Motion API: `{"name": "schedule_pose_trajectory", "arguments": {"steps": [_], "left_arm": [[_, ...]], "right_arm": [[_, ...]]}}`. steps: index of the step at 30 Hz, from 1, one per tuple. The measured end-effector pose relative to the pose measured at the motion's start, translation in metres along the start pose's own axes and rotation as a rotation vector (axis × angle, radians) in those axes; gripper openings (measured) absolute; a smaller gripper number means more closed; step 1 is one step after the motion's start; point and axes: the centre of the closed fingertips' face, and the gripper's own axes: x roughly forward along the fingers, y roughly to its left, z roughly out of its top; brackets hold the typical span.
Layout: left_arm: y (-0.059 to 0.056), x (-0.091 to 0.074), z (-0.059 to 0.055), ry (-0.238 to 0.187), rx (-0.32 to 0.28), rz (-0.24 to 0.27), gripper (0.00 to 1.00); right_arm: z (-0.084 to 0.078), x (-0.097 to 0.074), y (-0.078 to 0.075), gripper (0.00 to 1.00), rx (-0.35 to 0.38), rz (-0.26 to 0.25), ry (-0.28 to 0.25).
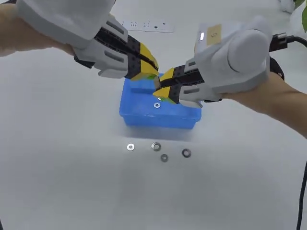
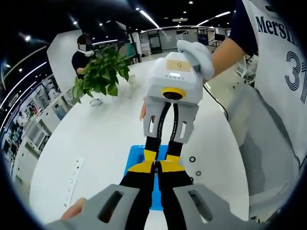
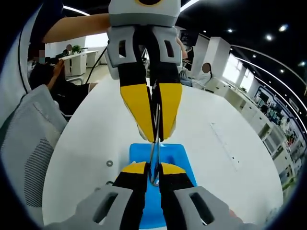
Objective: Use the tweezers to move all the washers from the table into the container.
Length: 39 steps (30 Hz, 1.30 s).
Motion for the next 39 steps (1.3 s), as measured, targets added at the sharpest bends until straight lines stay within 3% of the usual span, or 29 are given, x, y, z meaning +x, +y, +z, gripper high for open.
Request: {"name": "schedule_pose_trajectory", "arguments": {"steps": [9, 16, 29, 39], "left_arm": [[0.005, 0.026, -0.020, 0.027, -0.015, -0.026, 0.06], [0.002, 0.036, -0.031, 0.040, -0.034, -0.045, 0.06], [-0.003, 0.044, -0.039, 0.050, -0.061, -0.066, 0.06], [-0.004, 0.046, -0.035, 0.056, -0.053, -0.071, 0.06]], "right_arm": [[-0.024, 0.016, -0.002, 0.10, 0.015, 0.029, 0.035], [-0.037, 0.024, 0.001, 0.10, 0.039, 0.041, 0.047], [-0.050, 0.032, 0.006, 0.10, 0.057, 0.060, 0.054], [-0.051, 0.028, 0.003, 0.12, 0.047, 0.045, 0.061]]}}
